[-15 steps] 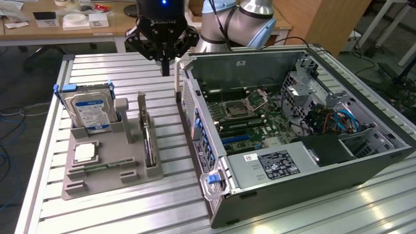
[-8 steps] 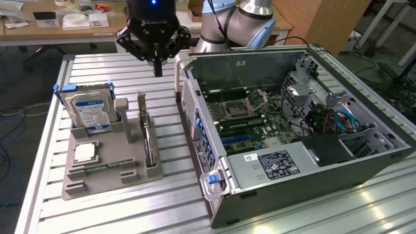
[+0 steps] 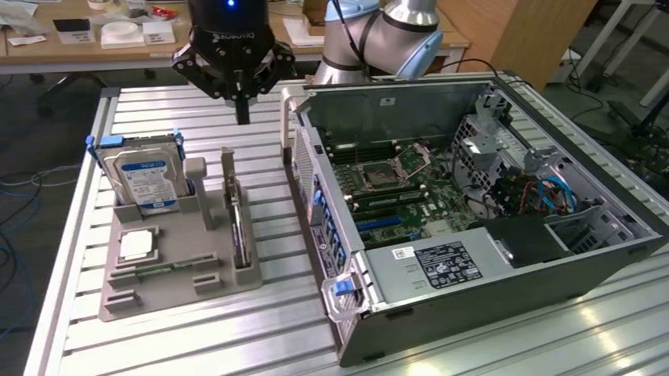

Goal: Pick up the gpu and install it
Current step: 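Reach for the gpu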

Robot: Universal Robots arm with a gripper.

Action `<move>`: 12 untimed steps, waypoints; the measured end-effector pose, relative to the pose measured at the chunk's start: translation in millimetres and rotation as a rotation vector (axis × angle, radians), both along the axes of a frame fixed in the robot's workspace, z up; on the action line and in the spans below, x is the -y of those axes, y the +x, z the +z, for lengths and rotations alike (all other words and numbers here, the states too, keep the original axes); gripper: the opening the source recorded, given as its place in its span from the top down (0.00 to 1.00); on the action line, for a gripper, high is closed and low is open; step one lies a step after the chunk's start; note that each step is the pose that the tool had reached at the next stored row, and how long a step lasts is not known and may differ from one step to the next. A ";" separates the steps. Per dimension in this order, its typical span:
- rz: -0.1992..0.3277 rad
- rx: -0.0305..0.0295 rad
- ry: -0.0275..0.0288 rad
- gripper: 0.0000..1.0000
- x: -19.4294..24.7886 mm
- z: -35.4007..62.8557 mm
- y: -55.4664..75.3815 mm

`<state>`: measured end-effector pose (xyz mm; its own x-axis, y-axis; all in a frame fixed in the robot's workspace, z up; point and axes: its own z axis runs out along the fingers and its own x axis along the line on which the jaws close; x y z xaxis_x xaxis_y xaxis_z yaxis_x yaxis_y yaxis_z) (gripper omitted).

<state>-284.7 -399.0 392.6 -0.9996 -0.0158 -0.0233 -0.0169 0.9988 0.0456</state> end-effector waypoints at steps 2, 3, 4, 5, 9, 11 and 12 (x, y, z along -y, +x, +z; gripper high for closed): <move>0.002 0.0000 -0.0001 0.89 0.0 0.0 -3.5; 0.002 0.0000 -0.0001 0.89 0.0 0.0 -5.2; 0.003 0.0000 -0.0001 0.89 0.0 0.0 -7.0; 0.004 0.0000 0.0000 0.89 0.0 -0.1 -8.7; 0.006 0.0000 -0.0001 0.89 0.0 -0.1 -16.1; 0.007 0.0000 0.0000 0.89 0.0 -0.1 -19.8; 0.008 0.0000 -0.0001 0.89 0.0 -0.2 -21.6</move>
<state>-306.3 -399.0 392.4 -0.9995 -0.0235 -0.0233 -0.0246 0.9987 0.0456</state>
